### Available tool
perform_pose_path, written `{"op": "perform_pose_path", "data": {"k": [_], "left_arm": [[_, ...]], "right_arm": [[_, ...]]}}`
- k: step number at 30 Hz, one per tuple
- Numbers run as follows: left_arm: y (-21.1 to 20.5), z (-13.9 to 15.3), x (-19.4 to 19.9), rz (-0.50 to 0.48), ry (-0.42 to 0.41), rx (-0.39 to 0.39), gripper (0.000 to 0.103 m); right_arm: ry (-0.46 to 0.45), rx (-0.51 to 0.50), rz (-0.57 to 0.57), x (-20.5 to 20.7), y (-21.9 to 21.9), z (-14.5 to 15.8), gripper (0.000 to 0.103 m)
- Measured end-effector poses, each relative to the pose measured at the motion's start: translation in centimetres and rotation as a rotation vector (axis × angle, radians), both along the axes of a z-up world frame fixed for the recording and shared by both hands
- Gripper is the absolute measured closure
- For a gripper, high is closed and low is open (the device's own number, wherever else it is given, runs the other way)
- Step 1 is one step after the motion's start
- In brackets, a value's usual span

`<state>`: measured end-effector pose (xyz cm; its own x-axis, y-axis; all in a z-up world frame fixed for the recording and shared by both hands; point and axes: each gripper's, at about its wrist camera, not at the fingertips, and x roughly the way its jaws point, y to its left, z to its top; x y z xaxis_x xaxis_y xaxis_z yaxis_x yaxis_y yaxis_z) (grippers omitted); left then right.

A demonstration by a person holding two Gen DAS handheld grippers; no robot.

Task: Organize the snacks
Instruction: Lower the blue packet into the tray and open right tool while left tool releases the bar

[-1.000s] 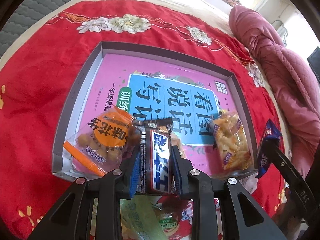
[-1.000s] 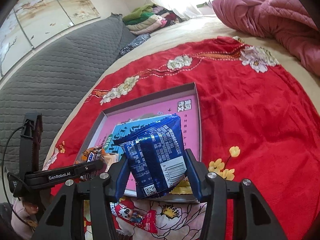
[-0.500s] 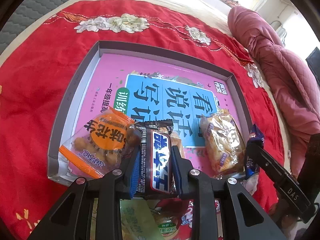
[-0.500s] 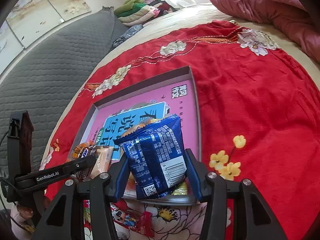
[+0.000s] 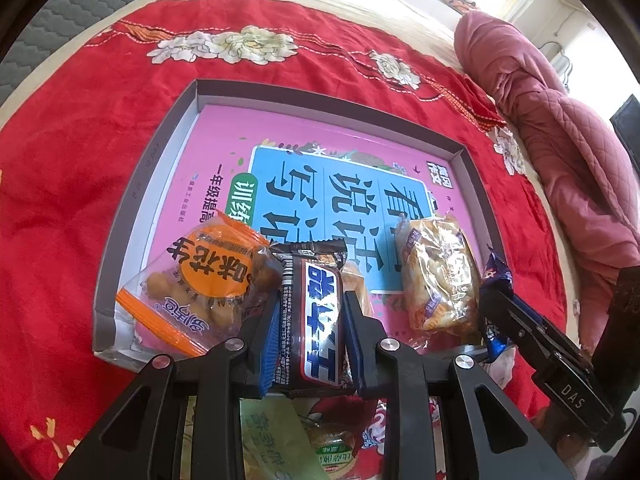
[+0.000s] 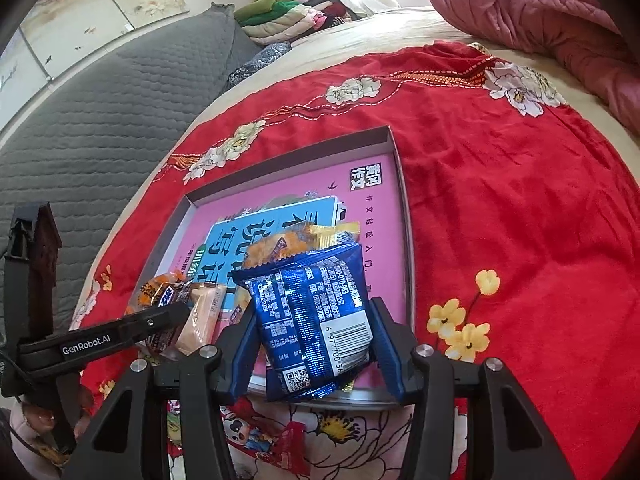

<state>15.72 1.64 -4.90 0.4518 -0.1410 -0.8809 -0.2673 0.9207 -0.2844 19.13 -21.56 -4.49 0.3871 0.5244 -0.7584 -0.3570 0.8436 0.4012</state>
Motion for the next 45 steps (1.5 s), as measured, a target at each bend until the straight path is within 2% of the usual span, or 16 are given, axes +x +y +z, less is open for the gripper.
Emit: {"op": "perform_pose_path", "data": {"k": [13,18,25,26,28,29,34,45], "left_arm": [[-0.1,-0.4,0.2,-0.01,0.003,-0.009,0.072],[-0.2,-0.6,0.9,-0.016,0.004,0.008,0.072],[0.1,-0.5,1.1,-0.016,-0.007,-0.01,0.072],[0.2,-0.3,1.0,-0.017,-0.013,-0.017,0.071],[0.1,0.0,1.0,-0.019,-0.02,-0.016,0.06],[0.1,0.1,1.0,-0.021,-0.021,-0.015,0.059],[0.1,0.8,0.7,-0.022,-0.023,-0.019,0.054],[0.5,2.6,-0.2,-0.017,-0.04,-0.024,0.046]], "right_arm": [[-0.038,-0.07,-0.014,-0.2,0.2,0.6,0.05],[-0.051,-0.078,-0.018,-0.2,0.1,0.8,0.05],[-0.059,-0.074,-0.021,-0.1,0.0,0.9,0.05],[-0.06,-0.073,-0.02,-0.1,0.0,1.0,0.05],[-0.072,-0.074,-0.019,-0.1,0.0,1.2,0.05],[-0.078,-0.073,-0.016,-0.2,0.1,1.4,0.05],[-0.103,-0.073,-0.008,-0.5,0.2,1.9,0.046],[-0.116,-0.066,-0.006,-0.5,0.1,2.3,0.043]]}}
